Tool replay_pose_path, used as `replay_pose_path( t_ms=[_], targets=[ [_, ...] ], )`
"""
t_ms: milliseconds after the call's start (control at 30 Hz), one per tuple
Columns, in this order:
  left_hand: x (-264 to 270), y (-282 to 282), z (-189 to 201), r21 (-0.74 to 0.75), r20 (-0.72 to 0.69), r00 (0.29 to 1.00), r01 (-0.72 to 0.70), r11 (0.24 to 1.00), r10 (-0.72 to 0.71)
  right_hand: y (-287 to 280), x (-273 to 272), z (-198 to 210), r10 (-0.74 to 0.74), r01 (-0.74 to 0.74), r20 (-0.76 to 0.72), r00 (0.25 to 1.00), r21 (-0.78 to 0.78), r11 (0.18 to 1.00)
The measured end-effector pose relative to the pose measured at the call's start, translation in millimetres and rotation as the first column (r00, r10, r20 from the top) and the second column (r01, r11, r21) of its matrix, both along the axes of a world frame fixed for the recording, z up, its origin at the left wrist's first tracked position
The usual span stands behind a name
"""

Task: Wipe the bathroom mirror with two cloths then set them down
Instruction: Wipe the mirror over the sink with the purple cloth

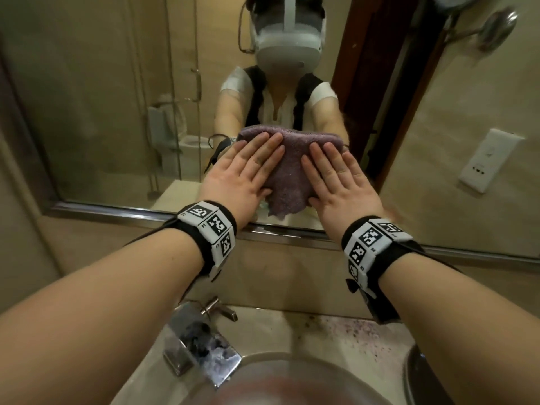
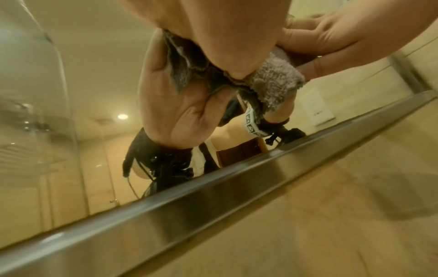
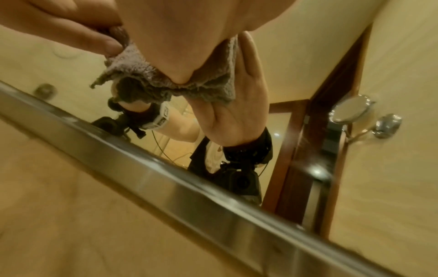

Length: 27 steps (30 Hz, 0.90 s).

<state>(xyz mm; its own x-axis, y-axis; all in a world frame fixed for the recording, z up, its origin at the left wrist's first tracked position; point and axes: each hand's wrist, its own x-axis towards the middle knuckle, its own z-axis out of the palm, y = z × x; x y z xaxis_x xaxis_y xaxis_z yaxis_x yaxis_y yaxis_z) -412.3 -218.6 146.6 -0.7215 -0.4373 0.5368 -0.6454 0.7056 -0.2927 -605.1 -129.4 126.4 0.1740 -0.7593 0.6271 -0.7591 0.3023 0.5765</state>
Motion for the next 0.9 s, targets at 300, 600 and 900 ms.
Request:
replay_pose_path(
  t_ms=[300, 600, 900],
  targets=[
    [65, -39, 8, 0.056, -0.081, 0.994, -0.076, 0.996, 0.08, -39, 79, 36, -0.032, 0.034, -0.011, 0.999, 0.162, 0.986],
    [160, -94, 20, 0.068, -0.017, 0.95, -0.31, 0.948, 0.312, -106, 178, 67, 0.061, -0.046, -0.05, 0.997, 0.26, 0.965],
    [215, -117, 29, 0.064, 0.024, 0.856, -0.516, 0.854, 0.516, -151, 257, 74, 0.117, -0.104, -0.035, 0.992, 0.274, 0.956]
  ],
)
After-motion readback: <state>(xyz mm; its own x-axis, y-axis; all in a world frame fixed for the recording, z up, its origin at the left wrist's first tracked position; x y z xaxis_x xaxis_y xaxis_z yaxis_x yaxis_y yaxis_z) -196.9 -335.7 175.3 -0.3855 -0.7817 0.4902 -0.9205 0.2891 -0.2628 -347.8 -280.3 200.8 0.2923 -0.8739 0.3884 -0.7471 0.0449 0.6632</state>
